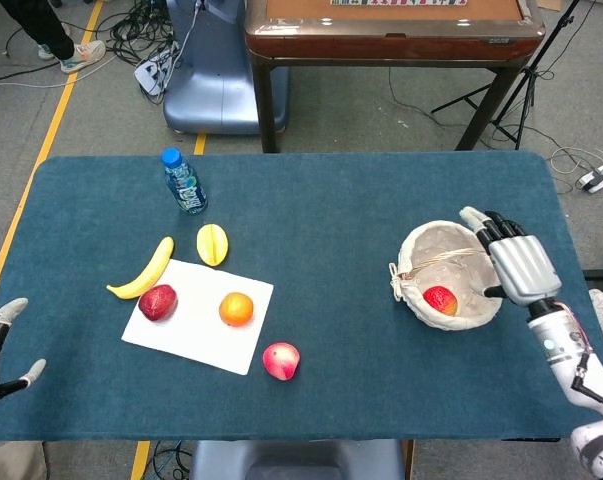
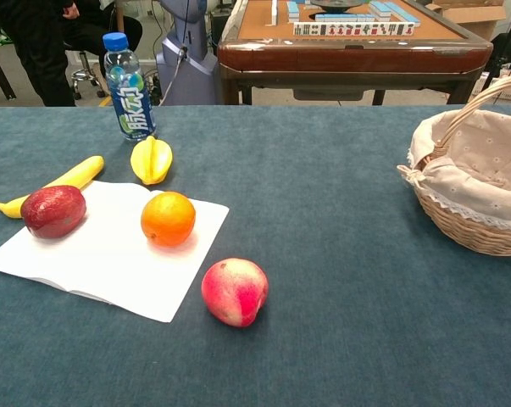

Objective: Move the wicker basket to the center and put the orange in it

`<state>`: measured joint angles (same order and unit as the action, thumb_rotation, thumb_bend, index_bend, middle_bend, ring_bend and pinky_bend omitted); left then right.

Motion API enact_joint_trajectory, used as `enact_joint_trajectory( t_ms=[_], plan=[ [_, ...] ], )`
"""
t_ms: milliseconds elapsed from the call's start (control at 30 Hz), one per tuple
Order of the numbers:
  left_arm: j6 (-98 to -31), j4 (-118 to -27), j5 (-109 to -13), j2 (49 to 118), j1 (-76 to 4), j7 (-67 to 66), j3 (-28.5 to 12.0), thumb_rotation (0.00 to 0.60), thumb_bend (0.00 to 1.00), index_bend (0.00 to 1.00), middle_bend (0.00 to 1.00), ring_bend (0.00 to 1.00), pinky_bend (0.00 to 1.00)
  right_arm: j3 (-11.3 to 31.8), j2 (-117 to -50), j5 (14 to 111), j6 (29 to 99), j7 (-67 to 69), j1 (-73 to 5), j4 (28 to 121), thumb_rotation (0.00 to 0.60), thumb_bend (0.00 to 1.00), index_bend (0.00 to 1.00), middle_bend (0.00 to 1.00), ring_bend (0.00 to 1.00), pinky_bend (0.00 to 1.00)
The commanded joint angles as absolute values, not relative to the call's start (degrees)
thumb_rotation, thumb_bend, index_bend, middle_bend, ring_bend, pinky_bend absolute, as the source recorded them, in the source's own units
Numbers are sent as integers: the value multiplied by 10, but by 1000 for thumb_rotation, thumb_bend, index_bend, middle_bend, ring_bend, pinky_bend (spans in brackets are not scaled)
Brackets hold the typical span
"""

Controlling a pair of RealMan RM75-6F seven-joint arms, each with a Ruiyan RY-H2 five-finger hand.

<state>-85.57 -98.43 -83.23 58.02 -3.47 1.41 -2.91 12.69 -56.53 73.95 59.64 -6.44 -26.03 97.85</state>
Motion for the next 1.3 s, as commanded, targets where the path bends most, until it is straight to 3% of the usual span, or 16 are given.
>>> enact_joint_trajectory(
  t_ms=[33,233,433,933,1300],
  plan=[
    [-856,-984,-831,579,-33,14,-29,600,260,134,150,133,160,127,-581,724,577,-82,-276,963,600,136,27,166,89,200],
    [-855,-982,-830,580,-32,15,-28,600,260,134,150,133,160,117,-595,696,554,-109,-290,948,600,141,197,257,202,230],
    [-856,-980,-829,581,-31,16,-29,600,260,134,150,133,160,106,-601,681,547,-126,-295,941,600,183,398,393,372,418],
    [-852,-973,-823,584,-29,19,-28,600,260,134,150,133,160,96,-631,652,532,-99,-301,911,600,231,565,556,589,733],
    [-850,-967,-821,587,-29,23,-28,600,260,134,150,133,160,126,-630,618,519,-15,-306,947,600,264,624,609,650,780]
  ],
)
